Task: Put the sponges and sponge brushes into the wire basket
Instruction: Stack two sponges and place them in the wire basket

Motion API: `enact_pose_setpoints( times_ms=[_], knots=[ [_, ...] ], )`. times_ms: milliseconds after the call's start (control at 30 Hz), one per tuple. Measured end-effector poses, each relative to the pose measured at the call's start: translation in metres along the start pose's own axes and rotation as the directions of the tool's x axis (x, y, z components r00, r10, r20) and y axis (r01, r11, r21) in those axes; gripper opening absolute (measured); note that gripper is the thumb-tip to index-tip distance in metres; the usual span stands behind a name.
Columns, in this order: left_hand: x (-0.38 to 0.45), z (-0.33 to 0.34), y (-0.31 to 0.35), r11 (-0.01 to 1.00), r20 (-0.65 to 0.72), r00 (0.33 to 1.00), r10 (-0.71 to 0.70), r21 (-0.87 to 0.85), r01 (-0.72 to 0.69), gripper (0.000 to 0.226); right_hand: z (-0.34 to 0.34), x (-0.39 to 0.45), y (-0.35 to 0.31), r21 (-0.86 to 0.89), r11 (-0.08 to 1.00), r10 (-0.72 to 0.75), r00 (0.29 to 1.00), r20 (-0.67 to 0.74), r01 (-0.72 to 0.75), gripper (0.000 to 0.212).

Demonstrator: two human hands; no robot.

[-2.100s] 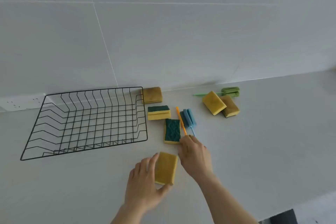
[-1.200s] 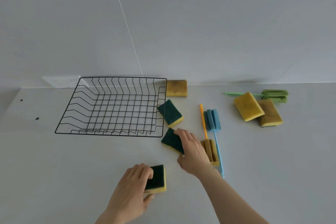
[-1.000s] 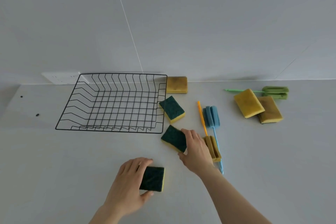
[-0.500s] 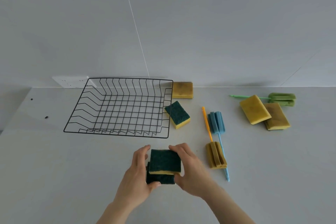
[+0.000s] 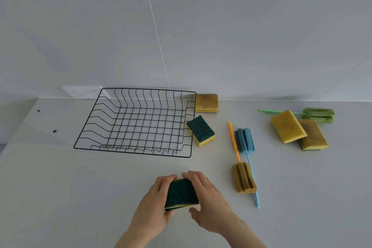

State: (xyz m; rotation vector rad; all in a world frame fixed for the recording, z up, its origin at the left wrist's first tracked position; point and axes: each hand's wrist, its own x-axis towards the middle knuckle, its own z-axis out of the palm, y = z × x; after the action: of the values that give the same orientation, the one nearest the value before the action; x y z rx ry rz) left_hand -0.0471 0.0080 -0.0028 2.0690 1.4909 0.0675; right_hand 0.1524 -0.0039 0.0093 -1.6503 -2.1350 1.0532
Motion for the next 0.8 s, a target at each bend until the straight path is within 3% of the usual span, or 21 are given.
enact_pose_setpoints(
  times_ms=[67, 167, 367, 633, 800],
  knots=[
    [0.001, -0.001, 0.0, 1.0, 0.01, 1.0, 0.009, 0.019, -0.01, 0.089, 0.001, 0.001, 0.0, -0.075, 0.997, 0.021, 0.999, 0.044, -0.018, 0.092],
    [0.004, -0.008, -0.001, 0.997, 0.038, 0.998, 0.047, 0.054, -0.049, 0.084, -0.002, 0.001, -0.002, -0.156, 0.988, 0.018, 1.0, 0.017, -0.015, 0.084],
    [0.013, -0.042, 0.002, 0.983, 0.058, 0.987, 0.148, 0.102, -0.153, 0.083, -0.021, 0.004, -0.012, -0.152, 0.988, 0.011, 1.0, -0.015, -0.014, 0.083],
    [0.035, -0.123, -0.019, 0.944, -0.08, 0.942, 0.326, 0.078, -0.32, 0.08, -0.062, 0.038, -0.056, -0.201, 0.979, -0.047, 0.988, -0.147, 0.017, 0.089],
    [0.069, -0.175, -0.054, 0.931, -0.153, 0.92, 0.362, 0.102, -0.35, 0.081, -0.072, 0.095, -0.093, -0.223, 0.975, -0.05, 0.976, -0.212, 0.001, 0.091]
  ],
)
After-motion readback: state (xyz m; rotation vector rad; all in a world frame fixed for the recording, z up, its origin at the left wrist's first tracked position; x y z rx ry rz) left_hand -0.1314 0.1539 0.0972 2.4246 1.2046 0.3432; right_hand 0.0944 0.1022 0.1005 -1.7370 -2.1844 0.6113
